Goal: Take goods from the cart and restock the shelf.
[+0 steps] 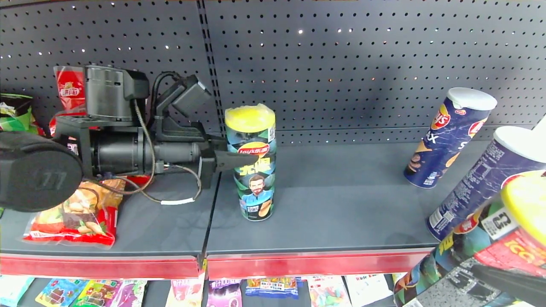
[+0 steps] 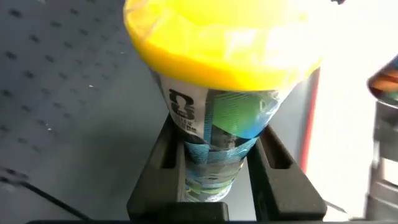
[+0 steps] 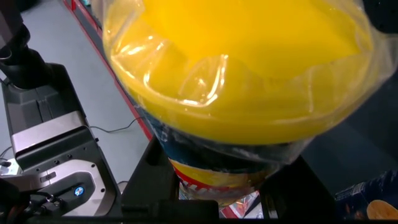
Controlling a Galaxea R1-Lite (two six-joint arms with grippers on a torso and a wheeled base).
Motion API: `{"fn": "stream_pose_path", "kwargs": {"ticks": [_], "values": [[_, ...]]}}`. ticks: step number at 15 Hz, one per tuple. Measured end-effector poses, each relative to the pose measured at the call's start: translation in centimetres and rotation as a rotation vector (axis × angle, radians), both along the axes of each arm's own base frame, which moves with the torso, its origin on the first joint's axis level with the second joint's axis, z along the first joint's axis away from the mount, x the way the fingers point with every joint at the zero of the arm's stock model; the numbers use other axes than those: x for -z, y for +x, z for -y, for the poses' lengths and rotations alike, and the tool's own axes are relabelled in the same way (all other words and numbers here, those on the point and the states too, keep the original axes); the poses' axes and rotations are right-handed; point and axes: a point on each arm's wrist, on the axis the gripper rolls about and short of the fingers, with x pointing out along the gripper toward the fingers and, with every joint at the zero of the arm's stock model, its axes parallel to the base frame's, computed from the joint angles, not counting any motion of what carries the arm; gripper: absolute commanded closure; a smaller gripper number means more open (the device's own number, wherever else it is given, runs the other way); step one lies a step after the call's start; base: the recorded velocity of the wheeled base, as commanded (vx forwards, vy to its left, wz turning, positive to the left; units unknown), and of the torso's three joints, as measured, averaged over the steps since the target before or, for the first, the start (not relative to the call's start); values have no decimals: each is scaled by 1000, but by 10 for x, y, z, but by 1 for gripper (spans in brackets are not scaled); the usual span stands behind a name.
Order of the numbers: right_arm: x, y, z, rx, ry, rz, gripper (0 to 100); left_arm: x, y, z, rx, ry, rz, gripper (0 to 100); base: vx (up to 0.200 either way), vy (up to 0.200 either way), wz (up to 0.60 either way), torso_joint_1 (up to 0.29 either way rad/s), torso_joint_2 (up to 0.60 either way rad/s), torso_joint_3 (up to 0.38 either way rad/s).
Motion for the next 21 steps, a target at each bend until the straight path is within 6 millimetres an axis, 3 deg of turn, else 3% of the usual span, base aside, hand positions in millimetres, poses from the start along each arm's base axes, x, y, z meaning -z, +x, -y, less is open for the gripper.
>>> {"fn": "stream_pose_path", "kwargs": {"ticks": [4, 21], "values": [[-3, 0, 0, 2, 4, 8, 100, 1, -21, -7, 61, -2, 15, 100, 0, 0, 0, 0, 0, 0], [-3, 0, 0, 3, 4, 8, 100, 13, -47, -7, 132, 18, -5, 100, 0, 0, 0, 0, 0, 0]]}}
